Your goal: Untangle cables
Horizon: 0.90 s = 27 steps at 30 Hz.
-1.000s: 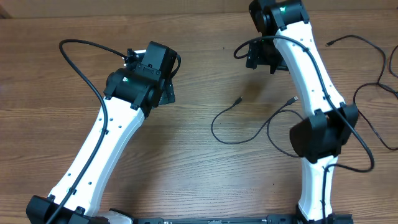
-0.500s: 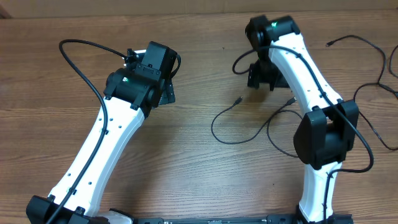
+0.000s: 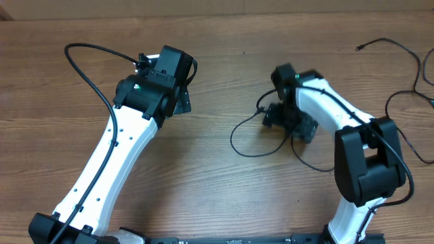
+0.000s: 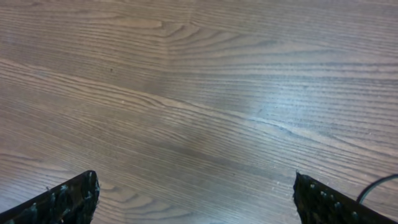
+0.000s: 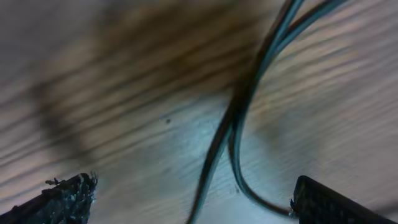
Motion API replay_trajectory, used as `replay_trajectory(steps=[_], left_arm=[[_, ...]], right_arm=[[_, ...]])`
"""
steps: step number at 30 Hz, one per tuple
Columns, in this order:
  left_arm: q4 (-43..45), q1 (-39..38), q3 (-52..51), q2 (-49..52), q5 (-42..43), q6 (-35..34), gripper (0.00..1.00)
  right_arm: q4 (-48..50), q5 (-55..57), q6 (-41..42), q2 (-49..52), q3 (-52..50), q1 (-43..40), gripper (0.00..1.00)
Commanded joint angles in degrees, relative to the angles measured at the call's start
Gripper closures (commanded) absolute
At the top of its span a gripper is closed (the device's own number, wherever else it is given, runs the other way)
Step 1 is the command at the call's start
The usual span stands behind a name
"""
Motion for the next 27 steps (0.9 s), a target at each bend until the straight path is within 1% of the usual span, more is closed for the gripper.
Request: replay_trajectory(steps=[1,5,8,10,15,19,21,24,25,26,27], left_arm=[[0.13,0.26,-0.31,-1.38,-1.11,1.07,0.0],[0.11,0.26,-0.31,-1.38,-1.11,1.07,0.0],[0.13,0.24,-0.31,-1.38,-1.11,1.07,0.0],[0.13,0.26,-0.31,-1.38,-1.11,1.07,0.0],[0.13,0.26,-0.31,-1.38,-1.11,1.07,0.01],[0.11,0.24,-0.31,-1.38,-1.11,1.07,0.0],[0.11,0.26,-0.31,-1.38,-1.11,1.07,0.0],[0.13,0.26,-0.31,-1.38,-1.11,1.07,0.0],[0.11,0.26,-0.31,-1.38,-1.11,1.07,0.0],[0.11,0.24,-0.31,-1.38,-1.11,1.09,0.0],[0.11,0.26,-0.31,-1.38,-1.11,1.07,0.0]], right_arm=[[2.38,-0.96,2.45,-0.63,-1.6,-0.22,0.0],[4.26,-0.9,2.25,-0.63,-1.6,-0.2,0.0],[5.73,-0.85,2.25,-0.63,-1.73,-0.2,0.1],[6.88,0.26,2.25,-0.63,-2.6,-0.2,0.13],[12.31,0.9,1.01,-0.63,-7.76,-0.22,0.14],[16.41,-1.6,1.01,-0.63,-12.0,-0.2,0.14],[18.64,-2.97,1.01,-0.63,-13.9,-0.2,0.16],[19.91,-3.48,1.01,-0.63,-14.84,-0.2,0.27],[19.98,-3.48,1.01,-0.63,-14.82,-0.2,0.32],[20.02,-3.48,1.01,-0.63,-14.82,-0.2,0.39],[20.06,-3.48,1.01,-0.63,-14.84,-0.2,0.45]])
